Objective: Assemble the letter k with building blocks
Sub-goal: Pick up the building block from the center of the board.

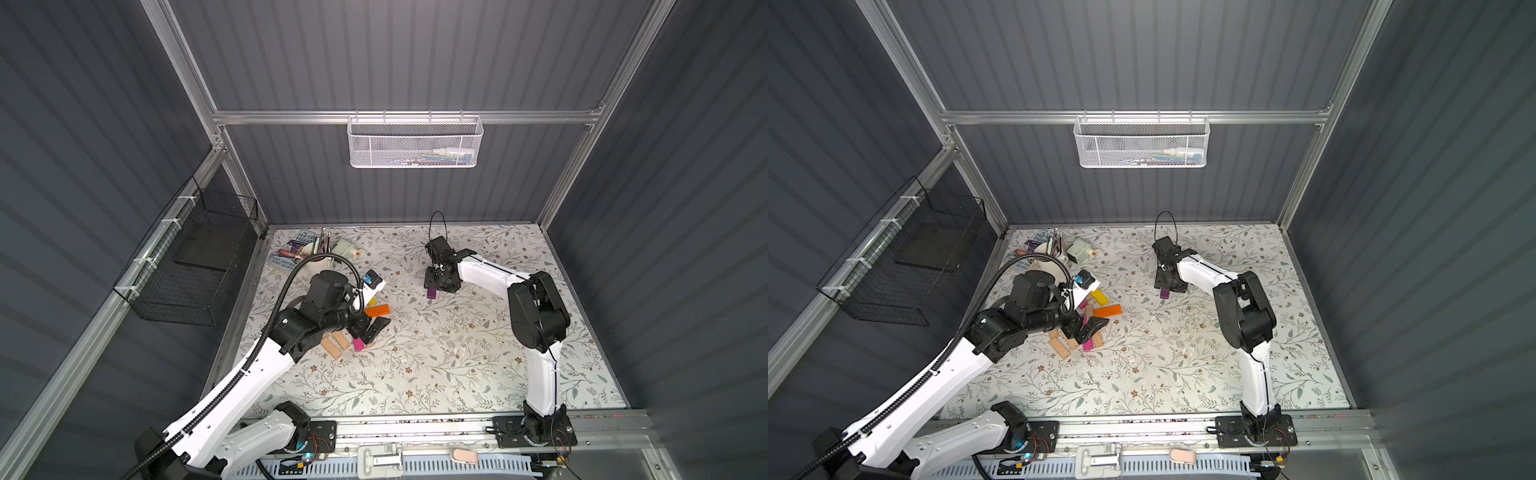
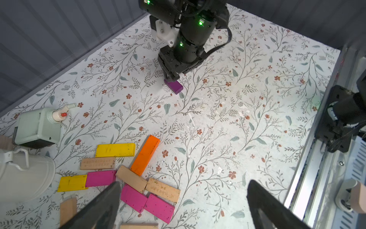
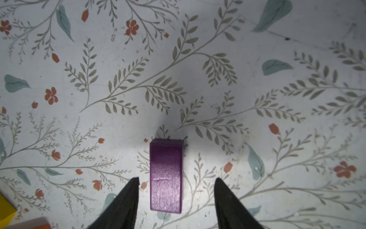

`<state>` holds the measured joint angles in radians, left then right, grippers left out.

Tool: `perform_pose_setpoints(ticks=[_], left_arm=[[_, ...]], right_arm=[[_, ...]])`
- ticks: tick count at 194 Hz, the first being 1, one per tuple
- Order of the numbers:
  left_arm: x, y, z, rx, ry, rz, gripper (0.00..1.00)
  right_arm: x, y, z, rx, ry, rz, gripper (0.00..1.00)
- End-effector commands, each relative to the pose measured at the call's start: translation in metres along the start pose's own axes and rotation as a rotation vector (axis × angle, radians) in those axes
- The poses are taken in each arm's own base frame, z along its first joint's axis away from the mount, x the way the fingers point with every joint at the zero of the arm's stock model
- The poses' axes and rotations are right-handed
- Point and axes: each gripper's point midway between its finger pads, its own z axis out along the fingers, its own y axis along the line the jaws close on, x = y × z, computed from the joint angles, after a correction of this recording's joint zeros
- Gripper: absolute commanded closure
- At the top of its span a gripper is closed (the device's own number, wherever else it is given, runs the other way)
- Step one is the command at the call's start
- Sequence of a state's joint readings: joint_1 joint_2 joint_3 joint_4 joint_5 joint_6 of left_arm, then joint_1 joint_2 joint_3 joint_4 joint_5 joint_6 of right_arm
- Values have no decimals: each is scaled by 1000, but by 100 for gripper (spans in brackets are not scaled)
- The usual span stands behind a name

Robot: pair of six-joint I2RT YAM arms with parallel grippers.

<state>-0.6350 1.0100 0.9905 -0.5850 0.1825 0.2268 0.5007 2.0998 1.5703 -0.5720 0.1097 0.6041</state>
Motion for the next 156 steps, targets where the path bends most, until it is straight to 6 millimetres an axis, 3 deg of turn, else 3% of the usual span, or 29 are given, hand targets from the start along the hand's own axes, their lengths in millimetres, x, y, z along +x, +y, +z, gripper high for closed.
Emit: perform_pose_setpoints(ticks=[1,50,85,121,156], left_arm=[[13,-3,5,17,40,48,0],[26,2,17,-9,48,55,0],[26,1,18,0,47,53,0],[19,-4,20,35,22,6,0],[-16,-30,17,185,-83,-44,0]], right_arm=[[6,-4,8,29,40,-7,46],[14,-6,21,41,70,-16,57],[17,-9,18,42,69,-19,79],[9,-14,-2,17,25,-60,81],[-8,-48,-35,-42,-10,-163,79]])
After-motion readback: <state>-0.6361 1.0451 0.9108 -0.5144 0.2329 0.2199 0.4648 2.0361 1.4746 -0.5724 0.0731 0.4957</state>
